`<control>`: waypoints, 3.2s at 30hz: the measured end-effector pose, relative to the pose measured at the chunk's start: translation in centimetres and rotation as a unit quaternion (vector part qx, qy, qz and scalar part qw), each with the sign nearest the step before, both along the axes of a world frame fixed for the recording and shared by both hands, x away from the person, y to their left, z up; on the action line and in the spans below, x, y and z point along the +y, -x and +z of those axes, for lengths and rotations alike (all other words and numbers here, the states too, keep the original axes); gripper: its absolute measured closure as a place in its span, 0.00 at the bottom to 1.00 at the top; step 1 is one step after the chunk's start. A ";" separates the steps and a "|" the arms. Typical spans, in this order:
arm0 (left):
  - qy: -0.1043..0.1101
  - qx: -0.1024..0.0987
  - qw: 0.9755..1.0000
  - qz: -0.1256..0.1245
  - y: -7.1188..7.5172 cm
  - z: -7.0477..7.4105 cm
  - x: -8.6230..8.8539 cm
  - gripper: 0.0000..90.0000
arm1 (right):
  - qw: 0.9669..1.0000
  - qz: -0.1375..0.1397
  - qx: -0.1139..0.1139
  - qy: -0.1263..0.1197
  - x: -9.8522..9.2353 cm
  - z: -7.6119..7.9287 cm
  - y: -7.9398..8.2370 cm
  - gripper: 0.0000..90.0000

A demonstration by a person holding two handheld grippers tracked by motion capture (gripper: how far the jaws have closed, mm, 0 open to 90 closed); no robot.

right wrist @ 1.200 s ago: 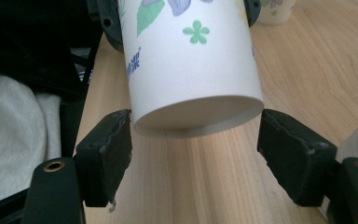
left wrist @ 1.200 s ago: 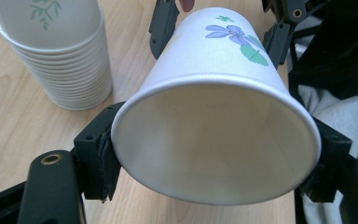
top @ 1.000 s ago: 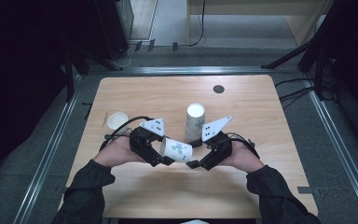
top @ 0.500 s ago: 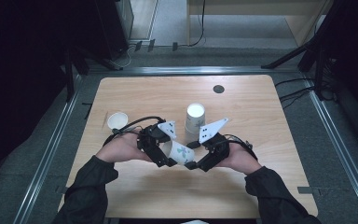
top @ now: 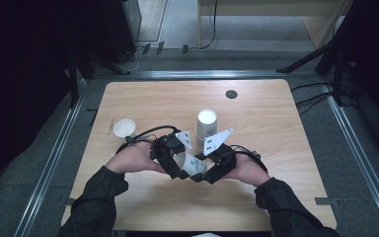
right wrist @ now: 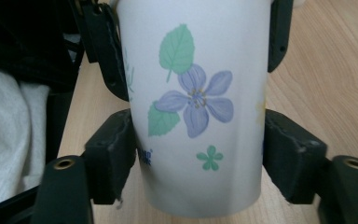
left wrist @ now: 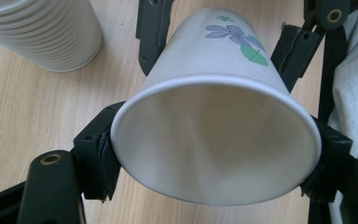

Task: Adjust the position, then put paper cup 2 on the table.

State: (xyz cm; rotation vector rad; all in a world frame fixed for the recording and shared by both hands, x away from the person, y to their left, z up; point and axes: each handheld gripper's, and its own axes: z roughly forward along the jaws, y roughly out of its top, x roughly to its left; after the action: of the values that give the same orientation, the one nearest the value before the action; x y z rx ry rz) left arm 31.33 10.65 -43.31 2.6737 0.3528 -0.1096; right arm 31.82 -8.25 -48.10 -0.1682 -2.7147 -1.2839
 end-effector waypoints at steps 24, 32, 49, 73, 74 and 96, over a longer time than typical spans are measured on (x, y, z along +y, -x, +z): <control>0.104 -0.021 0.994 0.037 -0.1 0.3 2.6 0.09 | 0.999 -0.018 -0.012 -0.026 -2.0 1.2 -0.5 0.37; 0.133 -0.020 0.989 0.060 0.5 -0.2 3.6 0.09 | 0.999 -0.021 -0.012 -0.038 -2.4 1.6 -0.8 0.37; 0.220 -0.010 0.970 0.102 1.1 -1.5 3.8 0.10 | 0.999 -0.019 -0.004 -0.049 -2.3 1.5 -1.0 0.37; 0.257 -0.013 0.960 0.109 0.9 -1.6 3.1 0.25 | 0.998 -0.014 0.019 -0.052 -1.8 1.1 -0.9 0.37; 0.255 -0.013 0.961 0.108 0.9 -1.7 3.0 0.25 | 0.998 -0.014 0.021 -0.051 -1.8 1.1 -0.9 0.37; 0.221 -0.042 0.969 0.105 0.7 0.4 4.9 0.25 | 0.999 -0.052 0.005 -0.001 -2.9 0.1 -0.7 0.25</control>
State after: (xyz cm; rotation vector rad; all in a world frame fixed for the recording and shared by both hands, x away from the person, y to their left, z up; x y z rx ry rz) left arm 30.59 15.53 -42.86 2.1799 0.5159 -0.0070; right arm 32.48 -11.15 -47.98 -0.3179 -2.7289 -1.3072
